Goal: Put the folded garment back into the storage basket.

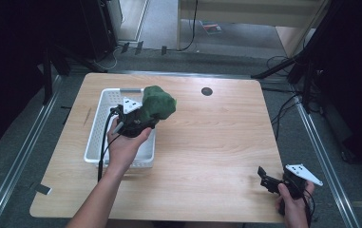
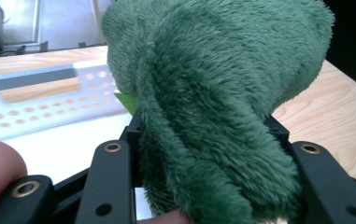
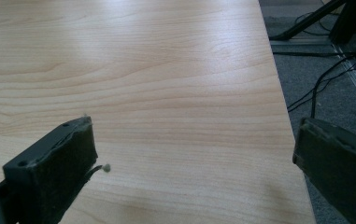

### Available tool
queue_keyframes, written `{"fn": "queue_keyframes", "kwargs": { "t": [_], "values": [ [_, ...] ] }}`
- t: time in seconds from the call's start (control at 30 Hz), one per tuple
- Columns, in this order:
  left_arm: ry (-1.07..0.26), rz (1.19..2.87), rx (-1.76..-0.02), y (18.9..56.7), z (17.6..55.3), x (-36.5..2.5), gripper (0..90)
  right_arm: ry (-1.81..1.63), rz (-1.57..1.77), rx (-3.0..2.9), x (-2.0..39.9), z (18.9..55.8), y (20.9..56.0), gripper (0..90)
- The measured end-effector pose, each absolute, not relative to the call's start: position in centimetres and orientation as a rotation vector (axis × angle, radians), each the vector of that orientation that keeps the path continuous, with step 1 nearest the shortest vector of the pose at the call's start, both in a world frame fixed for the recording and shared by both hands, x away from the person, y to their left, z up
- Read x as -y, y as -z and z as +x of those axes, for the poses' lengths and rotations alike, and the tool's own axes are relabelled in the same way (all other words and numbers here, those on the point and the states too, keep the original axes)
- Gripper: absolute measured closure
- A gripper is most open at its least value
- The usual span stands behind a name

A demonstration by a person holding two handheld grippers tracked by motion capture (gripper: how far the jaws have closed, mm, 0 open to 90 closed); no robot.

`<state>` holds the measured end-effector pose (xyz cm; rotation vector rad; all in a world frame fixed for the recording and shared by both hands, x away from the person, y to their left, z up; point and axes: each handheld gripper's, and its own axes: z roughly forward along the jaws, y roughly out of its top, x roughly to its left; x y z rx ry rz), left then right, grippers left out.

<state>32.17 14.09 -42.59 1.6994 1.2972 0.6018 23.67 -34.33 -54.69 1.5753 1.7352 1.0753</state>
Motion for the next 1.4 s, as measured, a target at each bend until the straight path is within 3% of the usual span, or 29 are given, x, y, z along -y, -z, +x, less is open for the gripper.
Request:
{"fn": "queue_keyframes", "kwargs": {
  "t": [0.6, 0.9, 1.4],
  "values": [
    [-0.658, 1.66, -1.43, 44.9, 33.1, -19.5, 53.7, -1.069, 1.577, -1.734, 34.3, 23.7, 54.7, 0.0],
    [-0.61, 1.684, -1.487, 46.9, 34.8, -21.0, 52.2, -1.07, 1.576, -1.734, 34.3, 23.7, 54.7, 0.0],
    [-0.505, 1.921, -1.589, 49.3, 36.7, -20.6, 40.0, -1.071, 1.577, -1.734, 34.3, 23.7, 54.7, 0.0]
  ]
}}
